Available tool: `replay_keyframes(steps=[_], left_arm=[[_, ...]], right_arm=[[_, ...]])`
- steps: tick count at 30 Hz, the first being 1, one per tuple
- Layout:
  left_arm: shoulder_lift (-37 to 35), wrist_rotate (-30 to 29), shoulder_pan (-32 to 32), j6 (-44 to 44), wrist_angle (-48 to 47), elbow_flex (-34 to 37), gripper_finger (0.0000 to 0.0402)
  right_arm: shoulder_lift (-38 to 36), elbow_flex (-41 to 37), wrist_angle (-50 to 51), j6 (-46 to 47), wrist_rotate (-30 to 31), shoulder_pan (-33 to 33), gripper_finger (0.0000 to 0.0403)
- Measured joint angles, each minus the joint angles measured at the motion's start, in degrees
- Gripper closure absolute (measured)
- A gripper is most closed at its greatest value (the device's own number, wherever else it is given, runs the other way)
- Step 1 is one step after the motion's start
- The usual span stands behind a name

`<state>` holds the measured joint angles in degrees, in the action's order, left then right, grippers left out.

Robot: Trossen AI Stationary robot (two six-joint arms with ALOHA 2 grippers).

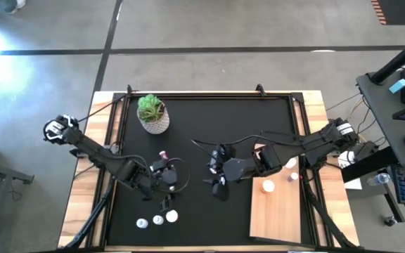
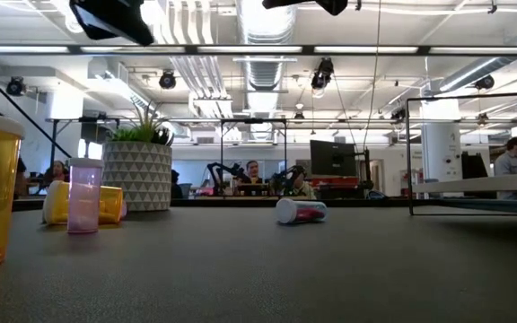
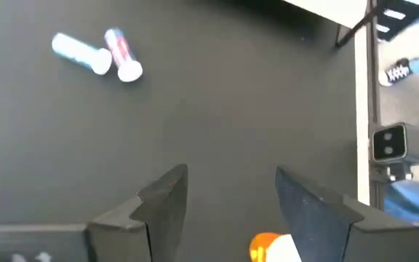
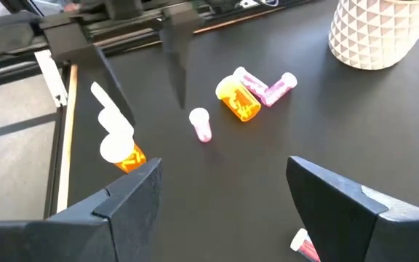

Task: Pick and place medicine bottles onto shelf by color
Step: Put the bottom right pink table bottle on the shelf

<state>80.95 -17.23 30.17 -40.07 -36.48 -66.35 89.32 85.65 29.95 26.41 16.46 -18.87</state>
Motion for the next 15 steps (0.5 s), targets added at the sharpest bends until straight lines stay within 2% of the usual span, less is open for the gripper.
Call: replay_keyframes(steps=[4, 11, 15], left_arm=[[0.22, 0.32, 0.17, -5.6, -0.5, 0.18, 0.0209], [0.35, 2.98, -1.3, -6.1, 0.61, 0.24, 0.0211], [0.06, 2.31, -1.3, -6.46, -1.74, 0.24, 0.0233]], right_arm=[[0.0, 0.0, 0.28, 0.0, -0.02, 0.0, 0.0122], [-0.04, 0.0, 2.16, 0.13, -0.04, 0.0, 0.0122], [-0.04, 0.0, 3.8, 1.35, -0.05, 0.0, 0.0122]])
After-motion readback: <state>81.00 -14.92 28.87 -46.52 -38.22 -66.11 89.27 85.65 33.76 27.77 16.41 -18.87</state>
